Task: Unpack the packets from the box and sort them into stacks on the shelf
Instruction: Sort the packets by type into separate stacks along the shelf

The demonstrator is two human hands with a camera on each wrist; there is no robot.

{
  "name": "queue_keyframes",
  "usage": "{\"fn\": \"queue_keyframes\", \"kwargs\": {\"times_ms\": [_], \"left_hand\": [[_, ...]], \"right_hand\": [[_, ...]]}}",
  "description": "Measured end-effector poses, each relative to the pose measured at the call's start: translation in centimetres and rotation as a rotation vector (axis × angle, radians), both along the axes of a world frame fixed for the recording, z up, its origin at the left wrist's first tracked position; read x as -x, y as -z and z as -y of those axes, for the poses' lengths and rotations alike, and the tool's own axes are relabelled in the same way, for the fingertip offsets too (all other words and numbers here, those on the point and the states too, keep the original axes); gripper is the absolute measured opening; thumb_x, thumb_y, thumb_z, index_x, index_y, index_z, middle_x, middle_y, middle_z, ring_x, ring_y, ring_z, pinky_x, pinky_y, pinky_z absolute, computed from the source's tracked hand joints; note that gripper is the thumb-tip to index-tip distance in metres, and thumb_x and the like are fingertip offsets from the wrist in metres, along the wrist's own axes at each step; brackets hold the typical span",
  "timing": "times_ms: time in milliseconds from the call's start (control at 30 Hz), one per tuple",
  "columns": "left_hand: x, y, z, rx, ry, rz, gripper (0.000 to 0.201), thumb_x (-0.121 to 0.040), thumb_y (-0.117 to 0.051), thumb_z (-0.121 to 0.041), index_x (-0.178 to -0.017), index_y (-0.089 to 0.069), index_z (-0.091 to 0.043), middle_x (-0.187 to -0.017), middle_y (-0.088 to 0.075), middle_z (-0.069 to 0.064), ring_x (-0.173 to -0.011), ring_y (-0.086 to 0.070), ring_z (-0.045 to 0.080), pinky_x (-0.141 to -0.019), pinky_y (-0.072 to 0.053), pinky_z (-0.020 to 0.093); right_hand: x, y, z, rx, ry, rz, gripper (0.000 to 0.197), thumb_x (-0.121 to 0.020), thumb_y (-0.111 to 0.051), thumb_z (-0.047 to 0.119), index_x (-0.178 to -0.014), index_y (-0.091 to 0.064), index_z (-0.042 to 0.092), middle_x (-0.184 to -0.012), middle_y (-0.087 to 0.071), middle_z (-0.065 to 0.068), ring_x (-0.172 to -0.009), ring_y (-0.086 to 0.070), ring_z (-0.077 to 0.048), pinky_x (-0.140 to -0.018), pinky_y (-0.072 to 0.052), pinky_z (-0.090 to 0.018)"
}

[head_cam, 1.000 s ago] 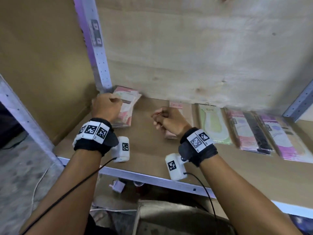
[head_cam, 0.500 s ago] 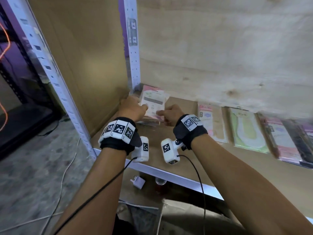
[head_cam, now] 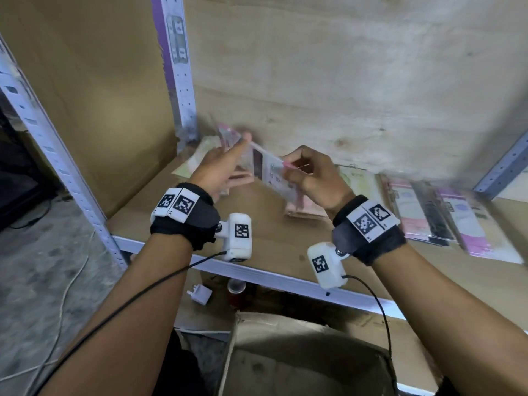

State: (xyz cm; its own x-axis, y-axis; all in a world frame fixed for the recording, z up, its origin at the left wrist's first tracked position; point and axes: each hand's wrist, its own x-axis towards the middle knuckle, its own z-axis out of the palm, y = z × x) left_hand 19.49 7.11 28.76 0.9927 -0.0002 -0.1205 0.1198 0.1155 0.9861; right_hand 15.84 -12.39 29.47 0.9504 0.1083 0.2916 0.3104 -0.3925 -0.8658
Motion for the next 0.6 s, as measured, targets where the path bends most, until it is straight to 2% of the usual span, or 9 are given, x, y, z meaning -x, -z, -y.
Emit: {"fn": "queue_keyframes", "kwargs": {"times_ms": [100,167,233,300,367,400,433,500,600], "left_hand": [[0.2,0.1,1.5,0.204,0.052,-0.005,0.061,-0.085,-0.071,-0.051,-0.128,-0.059,-0.008,-0.120,-0.059,0.011,-0.105,-0.068,0.021,-0.076,-0.062,0.034],[0.4,0.3,2.3,0.285,0.033,-0.022,0.055,-0.089,-0.073,-0.034,-0.129,-0.057,0.000,-0.124,-0.061,0.018,-0.112,-0.066,0.028,-0.072,-0.062,0.033],[0.7,0.6,3.0,0.297,0.012,-0.026,0.026,-0.094,-0.066,-0.014,-0.112,-0.061,0.003,-0.112,-0.069,0.023,-0.099,-0.073,0.031,-0.066,-0.062,0.028],[0.9,0.8,3.3,0.263,0.005,-0.007,0.007,-0.096,-0.058,-0.002,-0.101,-0.062,0.000,-0.098,-0.072,0.019,-0.085,-0.074,0.023,-0.063,-0.061,0.025],[0.8,0.9,3.4,0.223,0.006,0.012,0.012,-0.096,-0.056,0.000,-0.106,-0.062,-0.001,-0.097,-0.074,0.016,-0.082,-0.074,0.019,-0.066,-0.062,0.026],[0.7,0.9,3.4,0.208,0.013,0.019,0.014,-0.096,-0.056,0.000,-0.108,-0.062,-0.001,-0.099,-0.074,0.016,-0.082,-0.075,0.019,-0.069,-0.062,0.027],[0.7,1.0,3.3,0.196,0.024,0.024,0.014,-0.096,-0.056,0.000,-0.109,-0.062,-0.001,-0.102,-0.074,0.016,-0.084,-0.075,0.020,-0.071,-0.062,0.028],[0.7,1.1,3.3,0.181,0.055,0.028,0.017,-0.097,-0.056,-0.001,-0.112,-0.062,-0.001,-0.109,-0.073,0.018,-0.091,-0.074,0.023,-0.074,-0.063,0.029],[0.7,1.4,3.6,0.194,0.117,0.024,0.025,-0.098,-0.057,-0.003,-0.122,-0.060,0.001,-0.115,-0.072,0.018,-0.096,-0.074,0.023,-0.075,-0.062,0.028]], "right_hand": [[2.0,0.2,1.6,0.250,0.029,0.178,0.009,-0.085,-0.071,0.016,-0.093,-0.067,0.016,-0.090,-0.063,0.007,-0.086,-0.059,-0.013,-0.069,-0.042,-0.014],[2.6,0.8,2.4,0.347,0.058,0.244,0.013,-0.084,-0.072,0.017,-0.096,-0.068,0.022,-0.093,-0.058,0.008,-0.091,-0.054,-0.014,-0.072,-0.036,-0.014],[2.9,1.5,3.2,0.397,0.060,0.220,0.023,-0.081,-0.074,0.017,-0.101,-0.068,0.026,-0.102,-0.055,0.000,-0.093,-0.048,-0.010,-0.075,-0.033,-0.007],[2.9,2.1,4.1,0.424,0.029,0.175,0.032,-0.076,-0.079,0.025,-0.105,-0.067,0.031,-0.110,-0.053,0.000,-0.100,-0.046,-0.007,-0.083,-0.031,-0.002],[2.9,2.5,4.9,0.438,-0.017,0.117,0.046,-0.067,-0.080,0.047,-0.110,-0.066,0.037,-0.120,-0.052,0.003,-0.117,-0.043,-0.014,-0.100,-0.035,-0.017],[2.8,2.7,5.4,0.402,-0.028,0.092,0.050,-0.065,-0.078,0.056,-0.111,-0.065,0.039,-0.123,-0.053,0.006,-0.122,-0.043,-0.013,-0.099,-0.038,-0.024],[2.7,2.8,5.8,0.351,-0.015,0.091,0.050,-0.066,-0.075,0.061,-0.110,-0.065,0.040,-0.123,-0.054,0.011,-0.121,-0.044,-0.009,-0.095,-0.040,-0.024],[2.3,3.0,6.7,0.245,0.085,0.131,0.040,-0.074,-0.069,0.058,-0.108,-0.066,0.035,-0.115,-0.057,0.021,-0.114,-0.050,-0.005,-0.091,-0.043,-0.024],[1.5,3.4,8.2,0.032,0.207,0.040,0.023,-0.089,-0.068,0.040,-0.106,-0.066,0.024,-0.112,-0.065,0.008,-0.104,-0.063,-0.014,-0.088,-0.053,-0.035]]}}
